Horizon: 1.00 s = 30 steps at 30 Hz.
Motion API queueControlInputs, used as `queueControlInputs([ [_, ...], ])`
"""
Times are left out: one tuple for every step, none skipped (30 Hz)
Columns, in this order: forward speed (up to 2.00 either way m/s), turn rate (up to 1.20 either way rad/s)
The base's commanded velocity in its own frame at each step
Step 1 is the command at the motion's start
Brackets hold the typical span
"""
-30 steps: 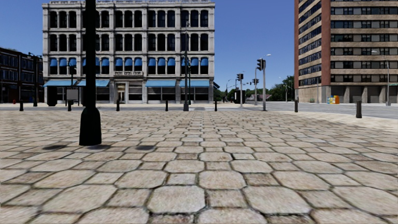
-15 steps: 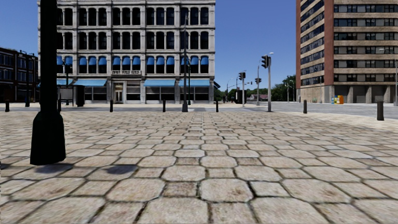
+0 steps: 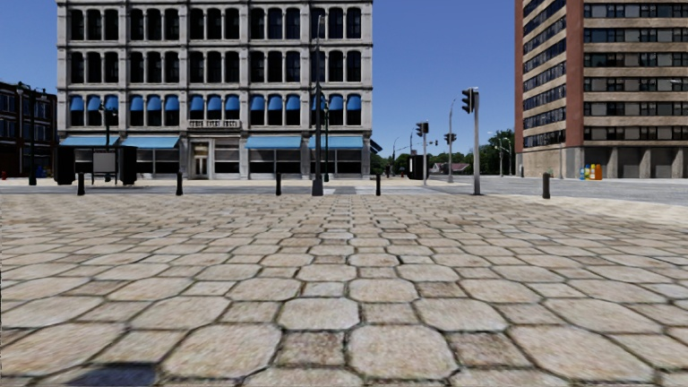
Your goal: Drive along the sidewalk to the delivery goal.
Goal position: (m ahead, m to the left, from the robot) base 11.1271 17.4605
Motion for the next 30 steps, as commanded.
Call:
queueControlInputs([
  [2.00, 0.00],
  [2.00, 0.00],
  [2.00, 0.00],
  [2.00, 0.00],
  [2.00, 0.00],
  [2.00, 0.00],
  [2.00, 0.00],
  [2.00, 0.00],
  [2.00, 0.00],
  [2.00, 0.00],
  [2.00, 0.00],
  [2.00, 0.00],
  [2.00, 0.00],
  [2.00, 0.00],
  [2.00, 0.00],
  [2.00, 0.00],
  [2.00, 0.00],
  [2.00, 0.00],
  [2.00, 0.00],
  [2.00, 0.00],
  [2.00, 0.00],
  [2.00, 0.00],
  [2.00, 0.00],
  [2.00, 0.00],
  [2.00, 0.00],
  [2.00, 0.00],
  [2.00, 0.00],
  [2.00, 0.00],
  [2.00, 0.00],
  [2.00, 0.00],
])
